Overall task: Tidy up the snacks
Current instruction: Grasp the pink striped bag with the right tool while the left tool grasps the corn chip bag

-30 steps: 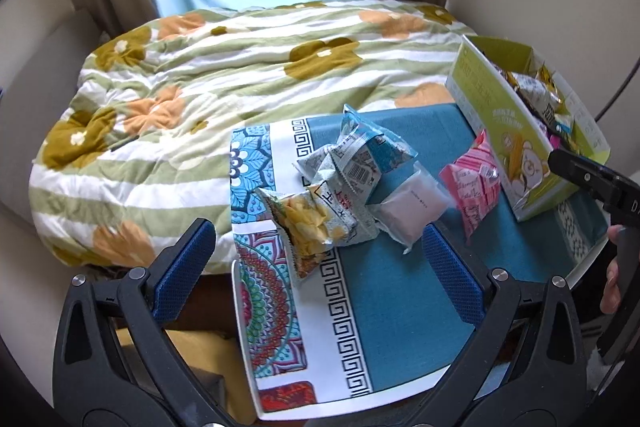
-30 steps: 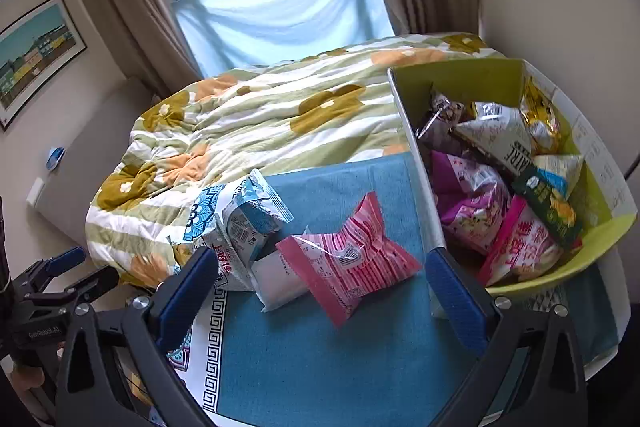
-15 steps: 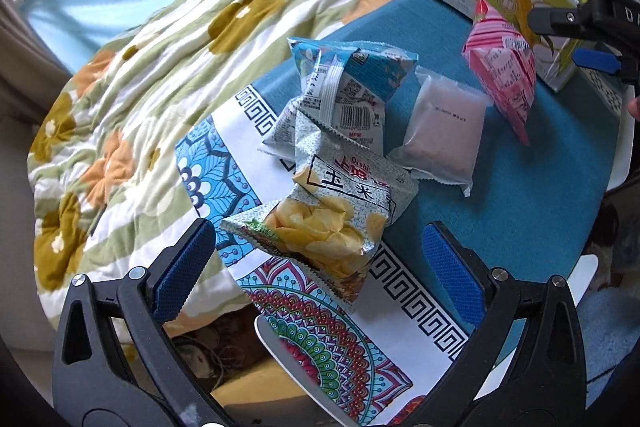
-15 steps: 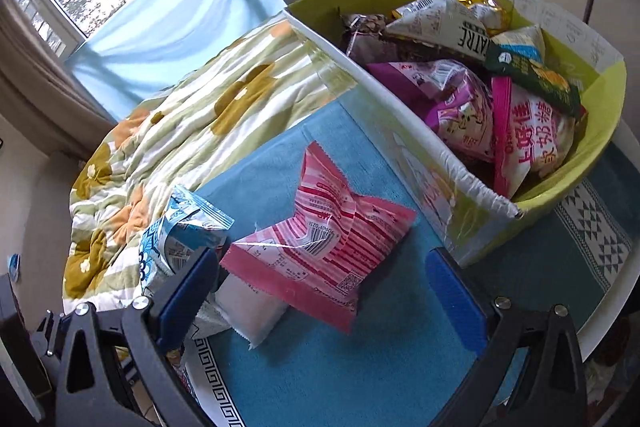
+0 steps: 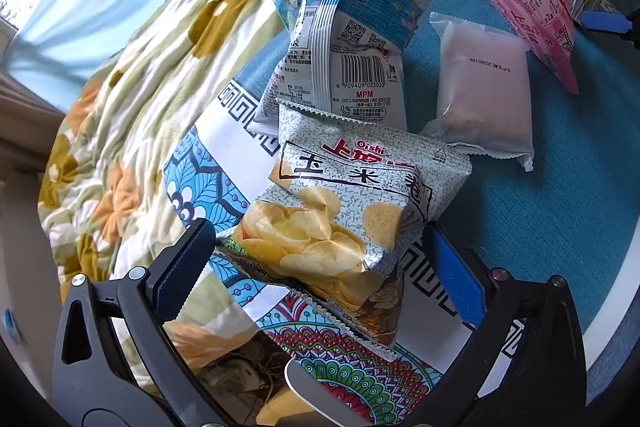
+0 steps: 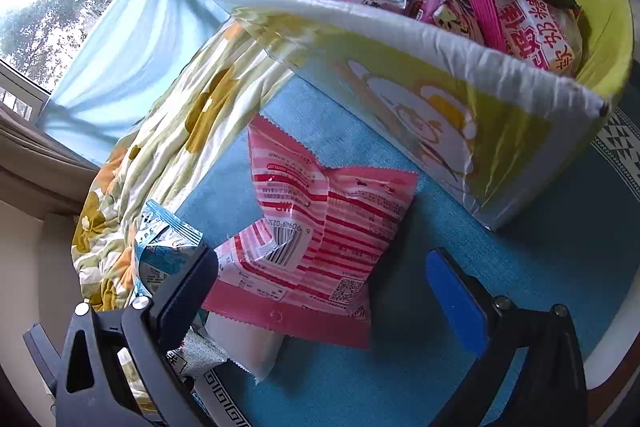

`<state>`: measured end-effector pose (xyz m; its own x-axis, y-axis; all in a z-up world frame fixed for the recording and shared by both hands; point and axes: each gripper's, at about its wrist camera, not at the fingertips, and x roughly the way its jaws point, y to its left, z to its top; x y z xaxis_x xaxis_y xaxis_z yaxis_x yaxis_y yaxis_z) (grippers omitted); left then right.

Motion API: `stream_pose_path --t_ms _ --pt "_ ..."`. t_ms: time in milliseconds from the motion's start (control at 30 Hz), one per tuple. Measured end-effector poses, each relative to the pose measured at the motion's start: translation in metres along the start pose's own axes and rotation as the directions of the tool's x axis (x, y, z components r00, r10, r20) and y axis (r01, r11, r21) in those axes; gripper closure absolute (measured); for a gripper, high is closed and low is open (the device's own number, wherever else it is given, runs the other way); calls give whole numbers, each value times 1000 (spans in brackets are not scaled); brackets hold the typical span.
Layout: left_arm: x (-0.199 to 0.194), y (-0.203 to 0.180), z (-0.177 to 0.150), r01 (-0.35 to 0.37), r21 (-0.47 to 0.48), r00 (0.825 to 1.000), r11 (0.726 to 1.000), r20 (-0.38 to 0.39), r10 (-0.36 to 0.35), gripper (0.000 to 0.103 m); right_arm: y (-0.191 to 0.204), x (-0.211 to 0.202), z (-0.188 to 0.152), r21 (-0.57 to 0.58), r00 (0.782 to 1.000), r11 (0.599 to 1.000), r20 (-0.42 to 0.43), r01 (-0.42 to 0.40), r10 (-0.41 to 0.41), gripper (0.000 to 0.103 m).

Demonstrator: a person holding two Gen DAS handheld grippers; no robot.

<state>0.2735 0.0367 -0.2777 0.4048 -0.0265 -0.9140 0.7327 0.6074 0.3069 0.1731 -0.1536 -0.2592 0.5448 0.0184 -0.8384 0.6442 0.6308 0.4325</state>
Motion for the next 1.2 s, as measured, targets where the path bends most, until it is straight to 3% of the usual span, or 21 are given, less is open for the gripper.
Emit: stream_pose_path --t_ms 300,600,667,1100,1200 --pt "1 -4 2 -21 99 1000 995 19 19 5 -5 3 4 55 1000 998 12 0 0 0" --pt "-4 -10 1 -62 213 998 975 45 53 24 -18 10 0 135 1000 991 3 -9 8 0" --pt "-7 -12 0 -53 225 998 973 48 43 38 -18 11 -1 145 1000 989 1 -10 10 0" --pt "-14 -16 -4 -66 245 997 967 59 53 47 -9 17 -2 130 1000 991 19 10 -13 0" --pt "-15 -15 -5 -64 226 997 972 57 53 47 -6 19 -2 123 1000 992 21 11 -14 10"
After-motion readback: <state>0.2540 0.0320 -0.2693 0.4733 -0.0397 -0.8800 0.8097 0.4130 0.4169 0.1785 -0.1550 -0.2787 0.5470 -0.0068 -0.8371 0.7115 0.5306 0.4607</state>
